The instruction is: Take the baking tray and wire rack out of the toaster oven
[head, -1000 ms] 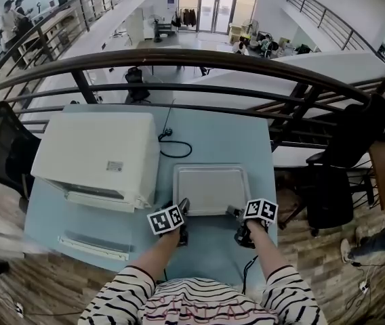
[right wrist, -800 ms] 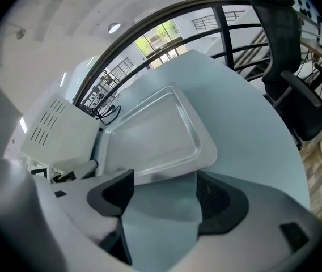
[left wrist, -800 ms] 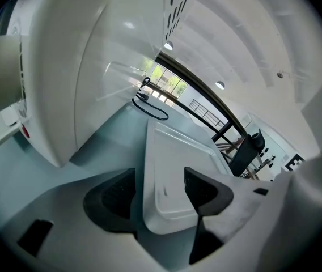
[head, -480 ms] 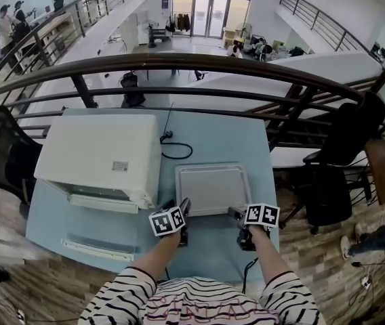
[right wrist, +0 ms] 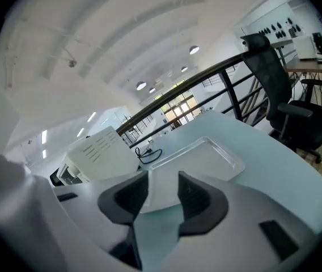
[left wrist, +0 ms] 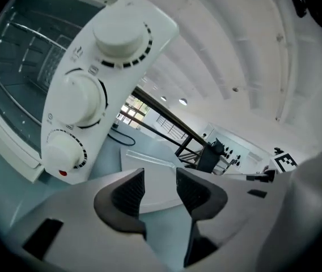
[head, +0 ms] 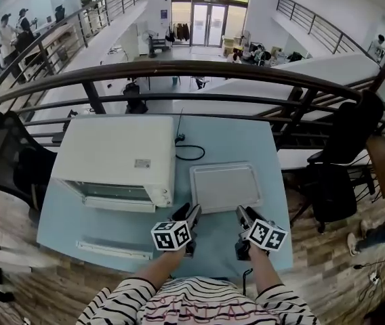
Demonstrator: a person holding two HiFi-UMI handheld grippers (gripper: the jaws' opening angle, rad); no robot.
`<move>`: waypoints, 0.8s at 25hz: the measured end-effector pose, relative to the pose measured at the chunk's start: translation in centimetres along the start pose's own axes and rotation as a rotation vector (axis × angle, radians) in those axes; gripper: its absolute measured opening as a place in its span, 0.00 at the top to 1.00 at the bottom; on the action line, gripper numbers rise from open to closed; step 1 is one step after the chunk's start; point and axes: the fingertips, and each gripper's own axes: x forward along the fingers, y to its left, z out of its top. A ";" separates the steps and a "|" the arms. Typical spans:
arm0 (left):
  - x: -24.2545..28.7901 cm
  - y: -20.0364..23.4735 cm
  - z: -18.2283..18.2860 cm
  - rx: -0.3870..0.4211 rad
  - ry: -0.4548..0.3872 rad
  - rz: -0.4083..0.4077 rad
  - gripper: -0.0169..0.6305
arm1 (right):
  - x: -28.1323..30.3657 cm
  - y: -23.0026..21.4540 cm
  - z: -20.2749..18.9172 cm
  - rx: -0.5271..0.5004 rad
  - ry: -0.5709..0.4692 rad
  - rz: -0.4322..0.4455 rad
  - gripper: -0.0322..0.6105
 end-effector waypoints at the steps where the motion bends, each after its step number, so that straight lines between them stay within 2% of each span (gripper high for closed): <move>1: -0.9 -0.2 0.2 0.008 -0.012 -0.020 0.69 | -0.6 1.0 -0.1 -0.012 -0.035 0.015 0.72; 4: -3.7 -0.5 0.8 0.047 -0.039 -0.074 0.76 | -2.4 4.3 -0.7 -0.043 -0.115 0.053 0.76; 6: -5.8 -0.6 1.2 0.079 -0.050 -0.113 0.84 | -3.5 6.8 -1.3 -0.056 -0.165 0.077 0.82; 9: -9.2 -0.6 2.2 0.117 -0.079 -0.166 0.89 | -4.8 10.5 -2.3 -0.082 -0.225 0.118 0.86; 15: -14.8 -0.8 4.0 0.166 -0.158 -0.229 0.92 | -8.0 15.6 -3.3 -0.245 -0.321 0.136 0.87; 17: -16.5 -0.5 4.4 0.173 -0.186 -0.230 0.92 | -9.1 17.1 -3.7 -0.305 -0.356 0.139 0.88; 20: -18.8 0.2 4.4 0.185 -0.227 -0.204 0.92 | -10.2 18.7 -4.9 -0.321 -0.376 0.172 0.89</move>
